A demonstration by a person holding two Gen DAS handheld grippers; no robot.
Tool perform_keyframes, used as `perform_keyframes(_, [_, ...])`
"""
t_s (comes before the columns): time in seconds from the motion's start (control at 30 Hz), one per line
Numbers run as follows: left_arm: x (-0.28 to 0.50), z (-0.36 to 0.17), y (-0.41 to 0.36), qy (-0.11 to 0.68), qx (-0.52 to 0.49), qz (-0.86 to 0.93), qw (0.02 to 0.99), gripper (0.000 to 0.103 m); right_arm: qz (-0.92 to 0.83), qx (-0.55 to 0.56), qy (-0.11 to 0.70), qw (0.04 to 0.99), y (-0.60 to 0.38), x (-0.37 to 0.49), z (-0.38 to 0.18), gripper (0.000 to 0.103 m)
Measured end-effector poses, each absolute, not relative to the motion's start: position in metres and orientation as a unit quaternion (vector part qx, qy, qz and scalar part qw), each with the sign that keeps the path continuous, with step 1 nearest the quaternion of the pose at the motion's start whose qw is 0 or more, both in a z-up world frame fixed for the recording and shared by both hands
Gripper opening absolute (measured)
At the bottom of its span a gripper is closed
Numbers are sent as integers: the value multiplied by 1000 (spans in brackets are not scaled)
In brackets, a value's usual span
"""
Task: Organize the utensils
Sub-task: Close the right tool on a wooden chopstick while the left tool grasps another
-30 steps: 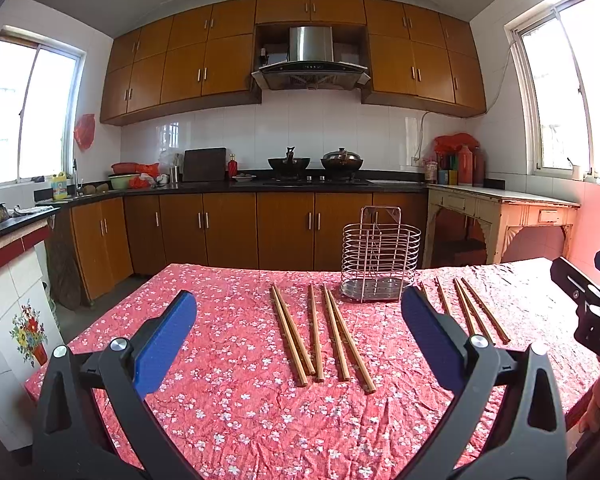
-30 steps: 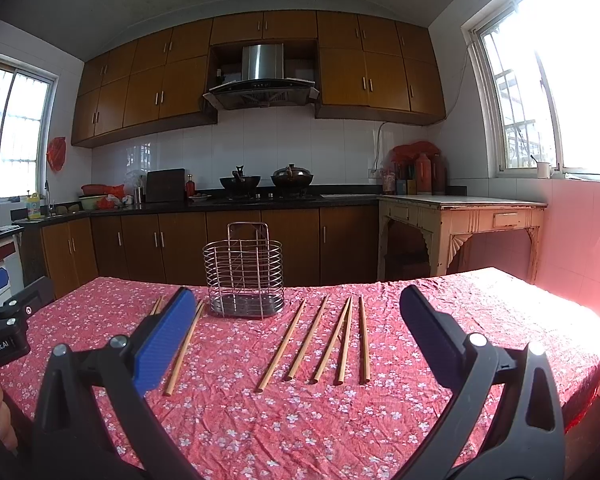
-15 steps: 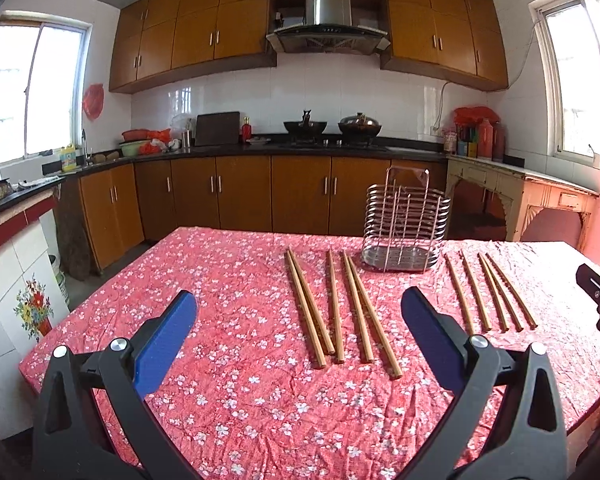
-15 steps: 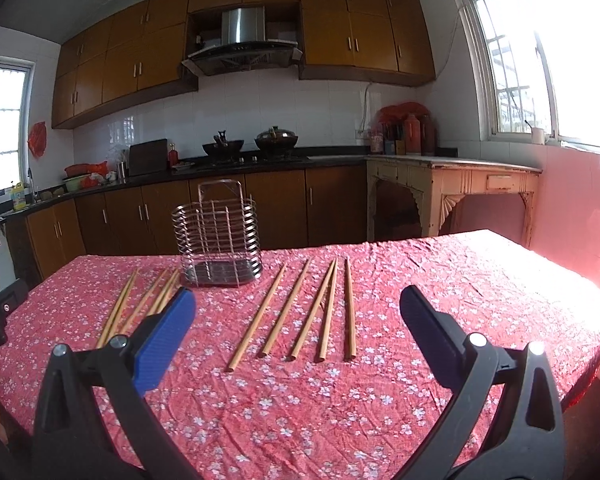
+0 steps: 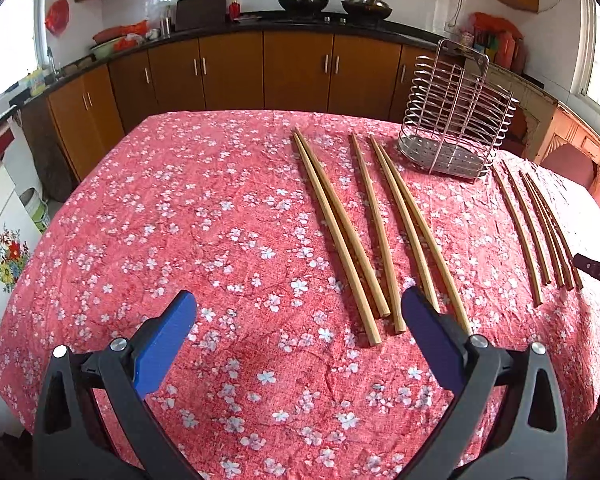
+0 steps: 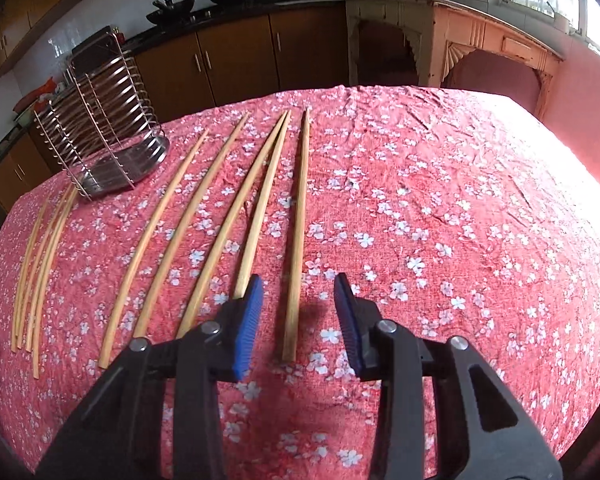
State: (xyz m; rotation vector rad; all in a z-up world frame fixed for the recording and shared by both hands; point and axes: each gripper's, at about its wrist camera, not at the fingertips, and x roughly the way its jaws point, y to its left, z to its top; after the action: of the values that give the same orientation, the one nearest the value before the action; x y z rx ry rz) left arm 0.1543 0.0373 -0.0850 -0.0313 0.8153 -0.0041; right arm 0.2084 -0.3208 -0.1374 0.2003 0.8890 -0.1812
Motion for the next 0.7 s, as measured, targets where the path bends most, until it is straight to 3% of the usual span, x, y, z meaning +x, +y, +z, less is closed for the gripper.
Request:
perform_keyframes(0.1, [163,-91,33,406,-15,-5,914,94,-95,71,430,895,-313,215,-141,22])
perform_keyframes(0.13, [167,-92,31,411,-14,-6,912,84,-96,67,429,896,-315,216,-140,14])
perform_keyframes(0.2, [177,-95,28,426,-18,-12,905,73,-94,76,427,896,-317,217,-139,11])
perform_keyframes(0.27, [184,-99,23,435,-17,-13,900,61,-94,81,426,896,-319,219,-139,11])
perform_keyframes(0.4, [195,-102,16,436,-9,-16,900,56,-95,75,425,897,-318,219,-139,11])
perform_keyframes(0.5, [207,-106,10,446,-5,-15,895,42,-93,74,425,897,-318,221,-139,11])
perform_keyframes(0.67, [224,-105,17,447,-10,8,894,9,-92,77,423,898,-321,226,-139,8])
perform_keyframes(0.7, [227,-105,22,447,-15,10,894,8,-94,79,423,898,-324,227,-139,8])
